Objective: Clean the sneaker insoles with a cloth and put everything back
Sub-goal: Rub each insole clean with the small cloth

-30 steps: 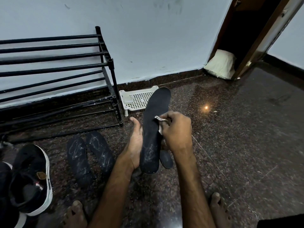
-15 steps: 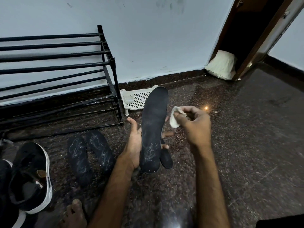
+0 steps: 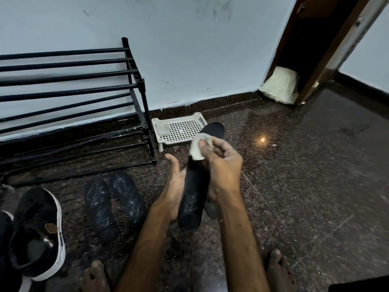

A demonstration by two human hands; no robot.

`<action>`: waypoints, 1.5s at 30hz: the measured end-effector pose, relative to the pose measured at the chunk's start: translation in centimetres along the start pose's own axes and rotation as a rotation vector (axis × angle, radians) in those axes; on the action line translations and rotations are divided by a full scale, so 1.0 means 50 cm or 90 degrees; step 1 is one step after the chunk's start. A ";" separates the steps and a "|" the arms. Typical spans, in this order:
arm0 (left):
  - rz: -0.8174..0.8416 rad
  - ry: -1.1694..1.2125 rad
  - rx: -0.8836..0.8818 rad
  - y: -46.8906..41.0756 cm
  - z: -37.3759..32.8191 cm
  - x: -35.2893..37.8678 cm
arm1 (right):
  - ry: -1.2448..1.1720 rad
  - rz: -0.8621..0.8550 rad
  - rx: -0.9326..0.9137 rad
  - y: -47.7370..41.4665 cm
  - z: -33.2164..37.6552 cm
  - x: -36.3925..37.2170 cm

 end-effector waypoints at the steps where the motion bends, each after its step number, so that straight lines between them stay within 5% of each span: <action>1: 0.003 0.005 -0.014 -0.001 0.003 -0.003 | 0.017 -0.057 -0.039 -0.013 0.009 -0.017; 7: 0.020 -0.072 -0.042 -0.012 0.028 -0.006 | 0.274 -0.186 -0.278 -0.033 0.035 -0.037; 9: 0.009 -0.092 -0.044 -0.015 0.038 -0.006 | 0.279 -0.119 -0.226 -0.031 0.028 -0.015; 13: -0.028 -0.038 -0.011 -0.012 0.037 0.006 | -0.058 0.145 0.095 0.027 0.028 0.058; 16: -0.022 0.064 -0.043 -0.015 0.033 0.001 | -0.151 0.145 0.152 0.031 0.045 0.044; 19: -0.065 0.138 -0.032 -0.029 0.016 -0.036 | -0.190 0.001 0.155 -0.023 0.045 -0.038; 24: -0.089 0.258 -0.025 -0.030 -0.027 -0.049 | 0.047 -0.152 0.074 -0.102 -0.003 -0.166; 35: -0.103 0.410 -0.080 -0.051 -0.037 -0.075 | 0.315 0.129 0.126 -0.053 -0.074 -0.109; 45: -0.141 0.383 -0.040 -0.037 -0.052 -0.067 | 0.288 0.241 0.187 -0.011 -0.062 -0.071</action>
Point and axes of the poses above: each hand's wrist, its own y-axis away from the middle knuckle, its own x-axis out of the palm, z = x × y, the point moved 5 cm from there along -y, towards the middle knuckle, and after that the axes turned 12 degrees about -z, right-handed, at the moved point
